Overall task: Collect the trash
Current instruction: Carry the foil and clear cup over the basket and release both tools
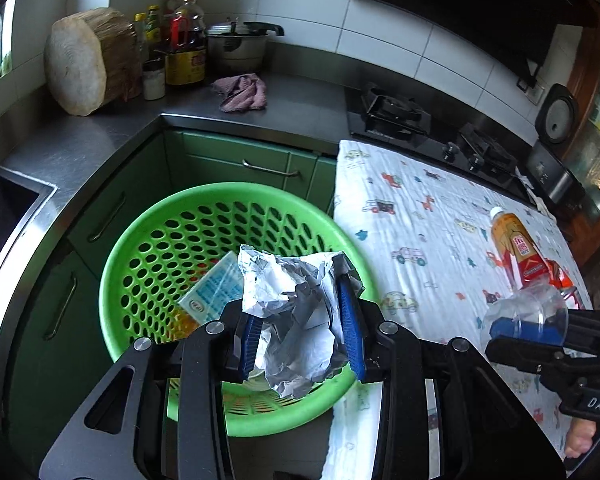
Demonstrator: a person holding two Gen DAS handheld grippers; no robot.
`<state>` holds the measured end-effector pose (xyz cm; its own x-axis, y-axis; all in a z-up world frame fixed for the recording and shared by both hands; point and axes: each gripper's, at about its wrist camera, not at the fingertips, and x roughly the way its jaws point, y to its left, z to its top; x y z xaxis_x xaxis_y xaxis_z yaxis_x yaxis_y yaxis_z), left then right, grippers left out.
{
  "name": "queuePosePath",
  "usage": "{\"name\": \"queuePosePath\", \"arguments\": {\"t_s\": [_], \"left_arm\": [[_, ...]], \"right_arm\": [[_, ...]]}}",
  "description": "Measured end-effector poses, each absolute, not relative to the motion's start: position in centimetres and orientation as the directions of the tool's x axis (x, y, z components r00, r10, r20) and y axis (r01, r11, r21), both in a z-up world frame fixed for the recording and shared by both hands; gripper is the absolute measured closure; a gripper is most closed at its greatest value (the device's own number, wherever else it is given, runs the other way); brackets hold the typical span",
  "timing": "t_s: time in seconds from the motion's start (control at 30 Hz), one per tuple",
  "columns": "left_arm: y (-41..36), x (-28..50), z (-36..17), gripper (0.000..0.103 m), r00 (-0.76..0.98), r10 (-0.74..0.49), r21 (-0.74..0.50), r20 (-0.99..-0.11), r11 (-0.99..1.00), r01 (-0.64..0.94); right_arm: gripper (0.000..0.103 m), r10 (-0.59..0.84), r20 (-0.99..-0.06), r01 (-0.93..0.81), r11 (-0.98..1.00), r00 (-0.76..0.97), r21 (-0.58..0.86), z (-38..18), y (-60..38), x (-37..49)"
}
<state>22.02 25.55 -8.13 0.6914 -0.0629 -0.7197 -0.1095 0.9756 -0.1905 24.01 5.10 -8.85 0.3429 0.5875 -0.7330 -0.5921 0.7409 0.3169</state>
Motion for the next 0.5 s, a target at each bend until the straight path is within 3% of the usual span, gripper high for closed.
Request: {"name": "queuePosePath", "arguments": {"t_s": [0.5], "left_arm": [[32.7, 20.8, -12.2, 0.064, 0.635, -0.053, -0.264, -0.771, 0.934, -0.242]], "right_arm": [[0.079, 0.57, -0.774, -0.583, 0.739, 0.276, 0.337, -10.7, 14.2, 28.8]]}}
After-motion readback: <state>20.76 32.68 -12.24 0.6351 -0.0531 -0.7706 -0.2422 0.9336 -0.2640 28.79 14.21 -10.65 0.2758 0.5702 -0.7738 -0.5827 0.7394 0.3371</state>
